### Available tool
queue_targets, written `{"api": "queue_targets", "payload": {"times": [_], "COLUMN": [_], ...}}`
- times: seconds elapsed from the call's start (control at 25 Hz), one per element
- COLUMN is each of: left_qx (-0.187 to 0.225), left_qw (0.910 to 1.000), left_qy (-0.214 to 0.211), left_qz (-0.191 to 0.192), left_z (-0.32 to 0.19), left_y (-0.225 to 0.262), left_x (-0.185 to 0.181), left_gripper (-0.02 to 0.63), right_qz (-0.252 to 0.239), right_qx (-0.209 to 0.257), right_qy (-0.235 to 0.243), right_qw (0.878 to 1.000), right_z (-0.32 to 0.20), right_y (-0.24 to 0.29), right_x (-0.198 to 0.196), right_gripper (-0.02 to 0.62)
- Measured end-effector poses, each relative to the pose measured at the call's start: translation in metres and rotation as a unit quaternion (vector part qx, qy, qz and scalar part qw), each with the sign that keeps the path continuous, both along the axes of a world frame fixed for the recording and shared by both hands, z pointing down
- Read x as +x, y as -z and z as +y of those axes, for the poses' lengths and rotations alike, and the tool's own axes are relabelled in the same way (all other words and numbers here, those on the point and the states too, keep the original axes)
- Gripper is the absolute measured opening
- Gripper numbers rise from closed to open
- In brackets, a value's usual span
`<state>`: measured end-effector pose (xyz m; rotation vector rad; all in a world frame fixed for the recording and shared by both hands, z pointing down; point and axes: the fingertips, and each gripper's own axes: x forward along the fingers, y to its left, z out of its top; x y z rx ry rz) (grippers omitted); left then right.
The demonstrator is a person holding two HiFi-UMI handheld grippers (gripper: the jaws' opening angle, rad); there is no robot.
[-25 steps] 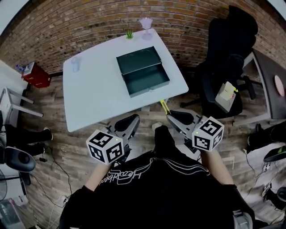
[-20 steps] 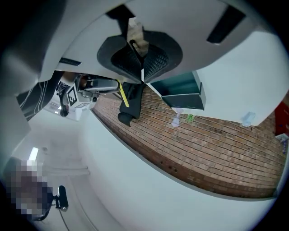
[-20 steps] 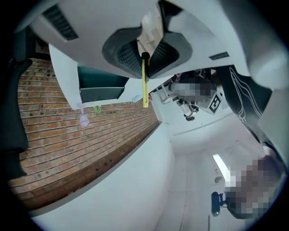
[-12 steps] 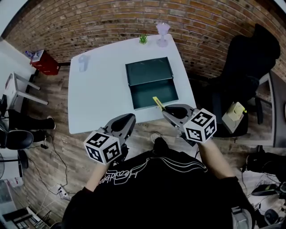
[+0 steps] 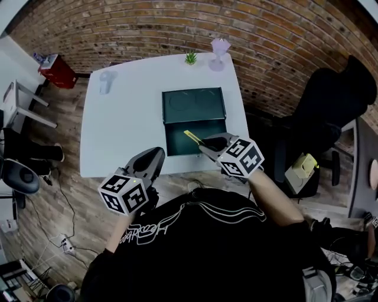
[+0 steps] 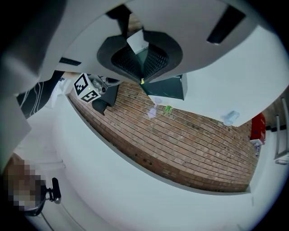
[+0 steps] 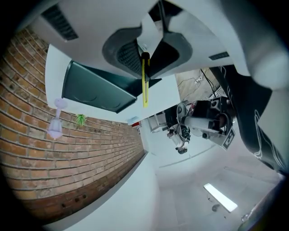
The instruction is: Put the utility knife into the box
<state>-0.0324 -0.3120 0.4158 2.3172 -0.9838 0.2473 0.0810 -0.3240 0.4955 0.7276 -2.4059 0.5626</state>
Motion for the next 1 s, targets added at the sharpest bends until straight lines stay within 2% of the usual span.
{"api": "queue_targets", "payload": {"times": [0.32,0.56,1.0], "left_qx": [-0.002,-0.005,-0.03], "left_qw": [0.9987,0.9966,0.9933], "left_qy": [0.049,0.081,0.112], "left_qz": [-0.012,-0.013,0.005], "left_z": [-0.024,-0.033,-0.049], "left_y": [-0.005,-0.016,-0.049], "left_x": [-0.01,-0.017,-0.028], "left_gripper": [0.041,0.041,0.041], "right_qz": [0.094,0.164,0.221], "right_qx": [-0.023,-0.048,-0.075], "right_qy": [0.093,0.117,0.161], "right_qw": [0.991,0.978,0.959], "right_z": [-0.029,-0.046,-0.051], "right_y": [-0.051,-0.087,-0.128], "right_x": [-0.014,-0.013,-0.021], "right_gripper": [0.057,0.057,0.057]}}
